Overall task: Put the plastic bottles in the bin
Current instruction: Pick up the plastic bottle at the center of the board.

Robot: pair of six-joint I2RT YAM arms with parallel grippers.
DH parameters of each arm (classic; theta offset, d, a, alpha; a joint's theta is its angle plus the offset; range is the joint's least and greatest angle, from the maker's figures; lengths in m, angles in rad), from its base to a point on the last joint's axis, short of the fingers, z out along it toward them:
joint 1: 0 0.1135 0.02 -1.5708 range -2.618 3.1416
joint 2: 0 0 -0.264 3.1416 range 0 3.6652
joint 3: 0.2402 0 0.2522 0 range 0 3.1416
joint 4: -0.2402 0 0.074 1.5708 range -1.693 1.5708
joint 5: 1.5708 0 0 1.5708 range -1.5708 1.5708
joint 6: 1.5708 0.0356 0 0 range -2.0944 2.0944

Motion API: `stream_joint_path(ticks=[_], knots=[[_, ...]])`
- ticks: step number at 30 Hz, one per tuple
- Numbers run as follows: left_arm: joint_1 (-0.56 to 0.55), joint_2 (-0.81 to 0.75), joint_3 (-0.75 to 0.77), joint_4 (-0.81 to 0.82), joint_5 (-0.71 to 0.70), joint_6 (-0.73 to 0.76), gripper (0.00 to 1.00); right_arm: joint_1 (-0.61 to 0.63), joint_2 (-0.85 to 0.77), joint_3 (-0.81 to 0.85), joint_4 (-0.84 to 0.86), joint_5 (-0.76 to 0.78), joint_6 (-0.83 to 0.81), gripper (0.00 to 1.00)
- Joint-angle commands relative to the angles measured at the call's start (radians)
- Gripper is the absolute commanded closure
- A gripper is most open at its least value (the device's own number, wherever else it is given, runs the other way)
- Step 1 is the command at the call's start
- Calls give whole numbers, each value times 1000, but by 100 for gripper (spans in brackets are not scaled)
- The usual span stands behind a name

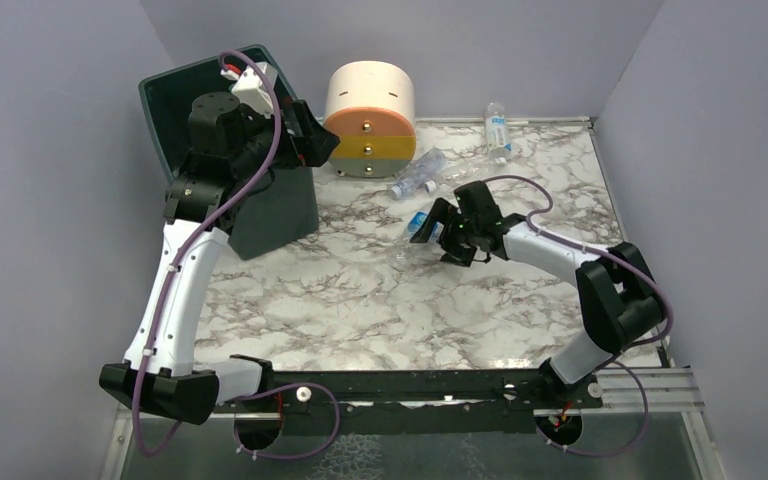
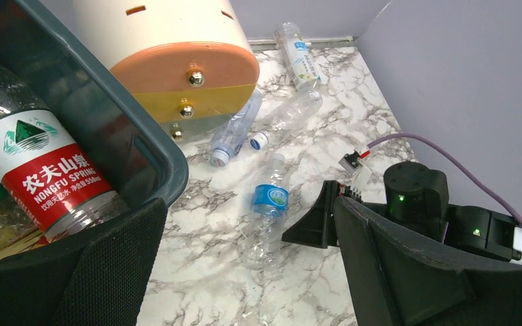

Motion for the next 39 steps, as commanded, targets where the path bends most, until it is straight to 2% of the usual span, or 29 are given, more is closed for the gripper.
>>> stream_joint_path(ticks=[1,14,27,30,35,39], knots=[[-6,-33,-27,42,13,6,1,35,45,76,-114,153,140,0],[-6,-61,-55,51,45,1,1,138,242,321,-284,285,213,0],[-6,-73,-68,56,60,-5,1,169,337,367,-313,335,191,1],[-6,-71,-68,57,74,-8,1,172,344,363,-307,340,182,8],[-8,-70,-62,55,111,-17,1,175,309,333,-286,355,152,33],[-10,-61,-54,56,148,-28,1,175,238,298,-260,372,103,44]])
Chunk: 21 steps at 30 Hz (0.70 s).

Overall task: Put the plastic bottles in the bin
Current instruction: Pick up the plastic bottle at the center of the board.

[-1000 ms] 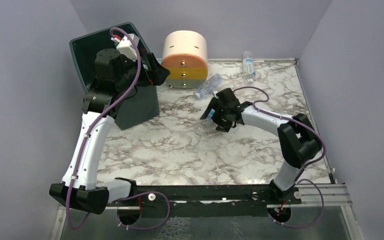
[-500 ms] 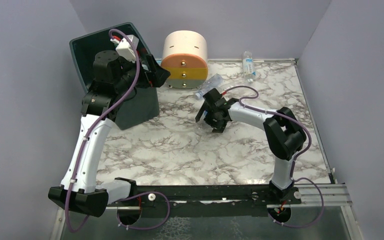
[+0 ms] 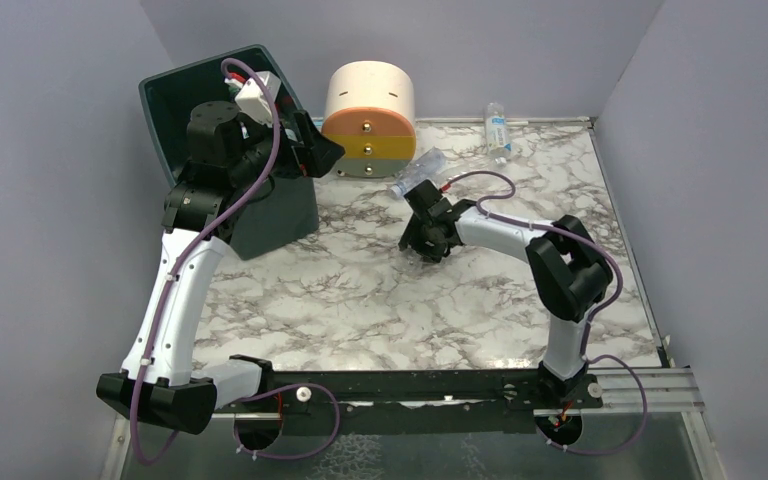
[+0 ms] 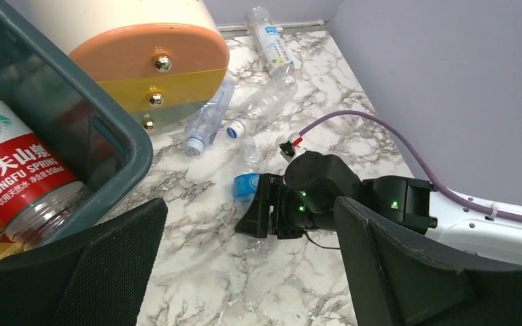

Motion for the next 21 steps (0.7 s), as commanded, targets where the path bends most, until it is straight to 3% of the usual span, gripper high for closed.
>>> stream_joint_path(ticks=[1,10,21], knots=[[-9,-11,11,34,79,-23,1,6,-86,-39,17,59,-76,45],[-27,-5,44,50,121,-55,1,8,-317,-56,124,31,-394,54],[-52,11,60,135,201,-89,1,42,-614,-182,420,-104,-781,53]])
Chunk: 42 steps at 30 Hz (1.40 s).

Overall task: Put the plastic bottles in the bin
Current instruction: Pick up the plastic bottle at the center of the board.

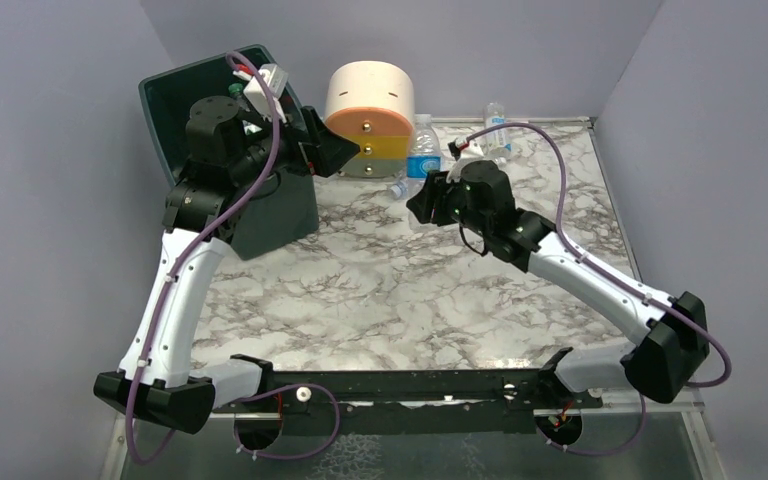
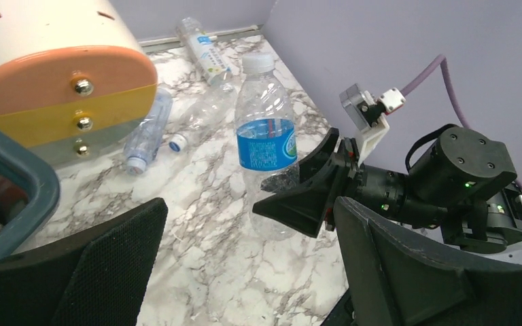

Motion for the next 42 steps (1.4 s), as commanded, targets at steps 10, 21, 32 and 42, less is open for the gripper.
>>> stream_joint_path(ticks=[10,21,32,42], knots=[[-45,-14,-42,297,175,-88,1,111,-140,3,231,-51,-362,53],[-129,9,-39,332,136,-32,1,153,-111,143,257,-66,-404,53],[-195,19,-31,355,79,-15,1,202,-63,194,254,-62,-414,53],[-221,15,-40,358,16,11,1,241,-68,195,256,-46,-423,54]])
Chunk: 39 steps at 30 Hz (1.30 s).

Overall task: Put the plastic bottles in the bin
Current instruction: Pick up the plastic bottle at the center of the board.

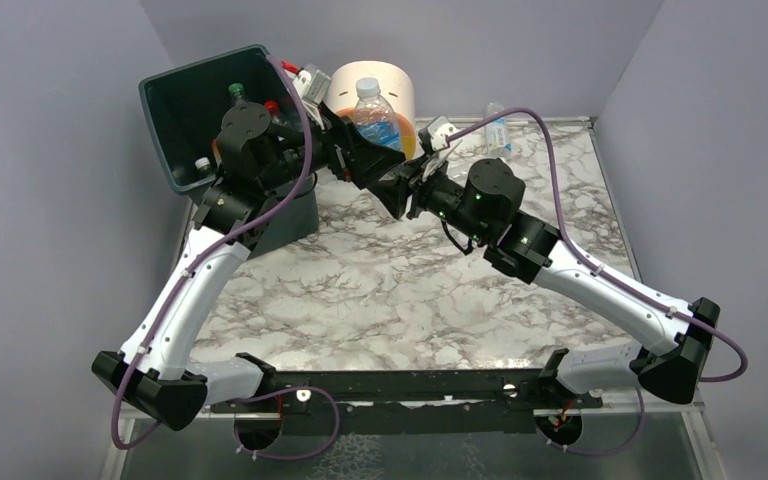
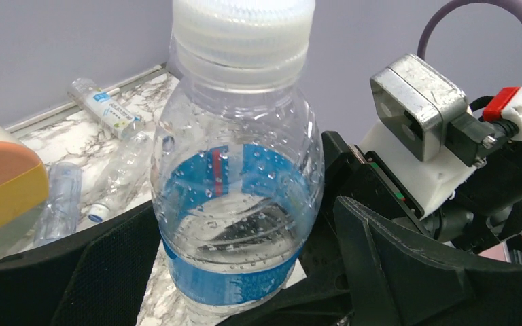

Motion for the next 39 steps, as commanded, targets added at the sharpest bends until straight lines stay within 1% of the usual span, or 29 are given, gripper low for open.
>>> stream_joint_path(ticks=[1,2,9,12,16,18,21,24,25,30,31,36,39], knots=[[-14,-10,10,37,-61,33,1,16,-5,35,20,18,-22,54],[-16,-11,9,36,-67,37,1,18,-5,35,18,18,-22,54],[-20,-9,15,23,-81,48,21,22,-10,26,27,26,-16,54],[-22,-5,19,15,-79,50,28,22,-8,26,29,27,-15,54],[-21,0,28,4,-84,52,44,22,-7,23,30,33,-11,54],[-21,4,33,-1,-81,53,47,23,-7,21,31,33,-9,53],[-23,6,38,-5,-84,55,52,22,-5,21,31,33,-6,48],[-24,6,41,-11,-91,59,53,23,-5,20,33,34,-2,39],[-23,4,43,-14,-95,63,53,22,-5,18,35,35,1,34],[-23,11,74,-64,-137,105,53,22,-12,9,37,44,13,9],[-23,14,85,-76,-148,115,53,22,-15,5,36,48,16,1],[-24,40,154,-151,-219,186,51,22,-50,-29,30,83,35,0],[-21,65,214,-204,-276,242,48,22,-89,-64,27,103,49,0]])
